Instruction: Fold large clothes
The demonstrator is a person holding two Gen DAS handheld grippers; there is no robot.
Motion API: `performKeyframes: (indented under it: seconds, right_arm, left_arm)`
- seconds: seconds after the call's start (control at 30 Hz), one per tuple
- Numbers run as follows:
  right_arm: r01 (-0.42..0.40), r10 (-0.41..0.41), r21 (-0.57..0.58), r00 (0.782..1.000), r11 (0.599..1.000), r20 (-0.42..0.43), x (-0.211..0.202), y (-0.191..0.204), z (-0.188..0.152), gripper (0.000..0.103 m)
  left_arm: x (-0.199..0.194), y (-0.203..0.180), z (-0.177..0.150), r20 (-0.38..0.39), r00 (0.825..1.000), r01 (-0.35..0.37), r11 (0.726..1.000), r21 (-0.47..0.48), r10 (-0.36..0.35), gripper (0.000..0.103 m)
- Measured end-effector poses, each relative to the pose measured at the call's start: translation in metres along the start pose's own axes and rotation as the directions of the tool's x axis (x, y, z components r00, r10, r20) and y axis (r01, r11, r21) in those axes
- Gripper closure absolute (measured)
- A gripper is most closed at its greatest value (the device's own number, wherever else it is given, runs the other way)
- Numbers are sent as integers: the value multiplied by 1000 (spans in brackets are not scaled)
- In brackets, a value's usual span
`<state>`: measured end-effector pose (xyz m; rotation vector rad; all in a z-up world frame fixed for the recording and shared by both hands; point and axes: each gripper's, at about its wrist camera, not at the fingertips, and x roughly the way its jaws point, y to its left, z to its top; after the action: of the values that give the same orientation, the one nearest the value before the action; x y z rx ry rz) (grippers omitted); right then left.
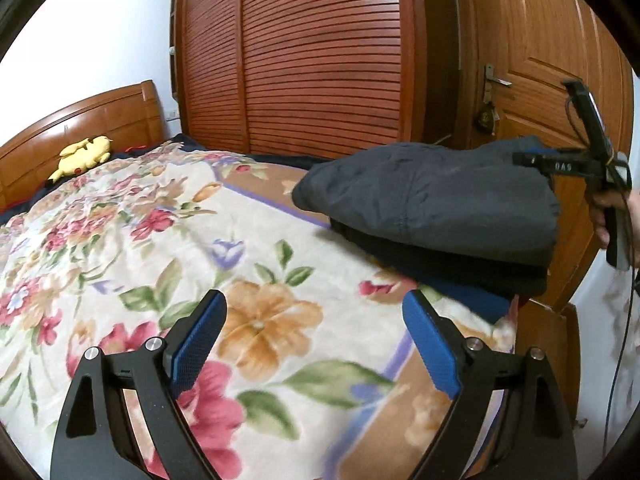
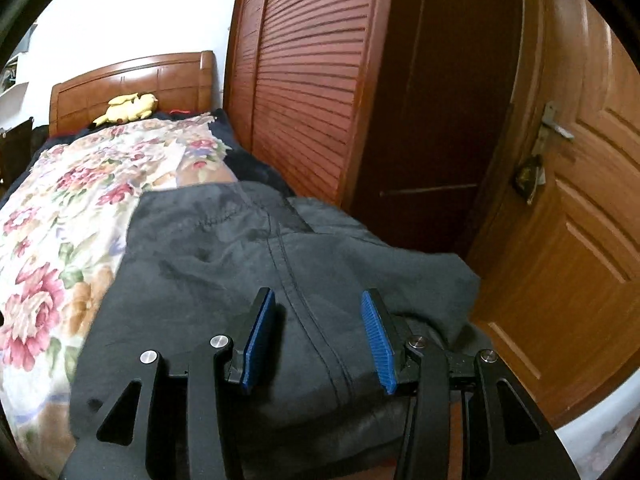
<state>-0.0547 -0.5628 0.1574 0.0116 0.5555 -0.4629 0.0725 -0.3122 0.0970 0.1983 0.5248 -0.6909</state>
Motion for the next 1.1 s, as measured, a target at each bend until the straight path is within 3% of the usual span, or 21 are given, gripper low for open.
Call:
performKeyframes:
  seconds: [0.27, 0.53, 0.8, 0.97, 1.1]
  right_arm:
    - [-34, 37, -40, 998, 999, 57, -51, 31, -3, 56]
    - [-155, 163, -117, 984, 981, 70, -68, 93, -29, 56]
    - [-276, 289, -174, 956, 945, 54, -85, 143, -59, 56]
    - [-355, 367, -166, 929, 920, 47, -73, 169, -74, 38]
    - [-418, 427, -148, 904, 896, 35, -53, 195, -92, 34]
  left_arm:
    - [-36, 26, -25, 9, 999, -41, 999, -23, 42, 13]
    - [-67, 56, -55, 1, 994, -105, 994, -40, 105, 13]
    - [-81, 87, -84, -22, 987, -161, 983, -84, 160, 13]
    - [-93, 105, -108, -24, 979, -205, 972, -118, 204, 13]
    - [-98, 120, -132, -33, 969, -247, 958, -144, 245, 13]
